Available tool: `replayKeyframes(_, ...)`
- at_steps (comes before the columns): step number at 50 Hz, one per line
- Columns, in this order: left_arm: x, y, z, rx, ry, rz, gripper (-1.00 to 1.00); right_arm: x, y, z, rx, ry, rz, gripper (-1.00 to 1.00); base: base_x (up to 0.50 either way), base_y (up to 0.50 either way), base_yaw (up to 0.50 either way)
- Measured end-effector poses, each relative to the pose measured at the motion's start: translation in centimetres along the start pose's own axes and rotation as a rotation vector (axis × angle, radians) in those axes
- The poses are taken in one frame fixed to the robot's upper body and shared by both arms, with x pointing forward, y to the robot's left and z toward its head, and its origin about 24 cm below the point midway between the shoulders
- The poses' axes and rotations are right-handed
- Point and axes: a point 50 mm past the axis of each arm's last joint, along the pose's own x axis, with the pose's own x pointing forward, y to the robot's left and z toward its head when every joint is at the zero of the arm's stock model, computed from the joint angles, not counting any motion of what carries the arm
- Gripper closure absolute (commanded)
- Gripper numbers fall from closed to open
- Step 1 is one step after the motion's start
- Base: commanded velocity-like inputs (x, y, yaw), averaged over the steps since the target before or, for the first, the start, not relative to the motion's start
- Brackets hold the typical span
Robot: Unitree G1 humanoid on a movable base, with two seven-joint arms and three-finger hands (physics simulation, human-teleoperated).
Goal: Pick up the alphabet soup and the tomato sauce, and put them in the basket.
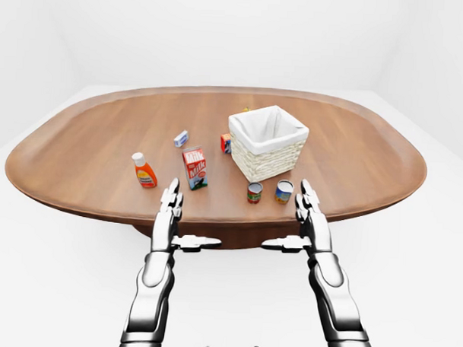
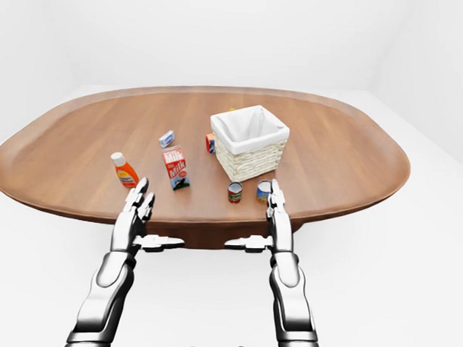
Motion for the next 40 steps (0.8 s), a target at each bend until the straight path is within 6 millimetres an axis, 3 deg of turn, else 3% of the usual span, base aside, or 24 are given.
replayKeyframes(4, 0.0, 0.3, 0.2, 0.001, -0.002, 0.0, -0.94, -0.1, -0.2, 0.5, -0.001, -0.006, 0.005, -1.0, 0.0, 0.0, 0.0)
replayKeyframes(8, -0.3, 0.6, 1.9, 0.007, -0.039, 0.0, -0.94, -0.3, -0.3, 2.9, 0.002, -0.076, 0.019, -1.0, 0.0, 0.0, 0.0)
replayKeyframes(14, -1.8, 1.8, 10.0, -0.007, -0.385, 0.031, -0.93, -1.9, 0.0, 11.9, 0.011, -0.472, 0.056, -1.0, 0.0, 0.0, 0.0)
replayKeyframes(19, -3.8, 2.2, 13.8, -0.014, -0.567, 0.039, -0.93, -4.2, 0.6, 15.6, 0.002, -0.661, 0.095, -1.0, 0.0, 0.0, 0.0)
replayKeyframes(26, -5.6, 2.4, 16.3, -0.018, -0.7, 0.042, -0.93, -6.1, 1.1, 17.5, -0.018, -0.771, 0.126, -1.0, 0.01, 0.04, 0.0)
replayKeyframes(40, -7.3, 2.5, 18.1, -0.018, -0.808, 0.042, -0.94, -7.6, 1.6, 18.6, -0.048, -0.842, 0.15, -1.0, 0.15, 0.5, 0.0)
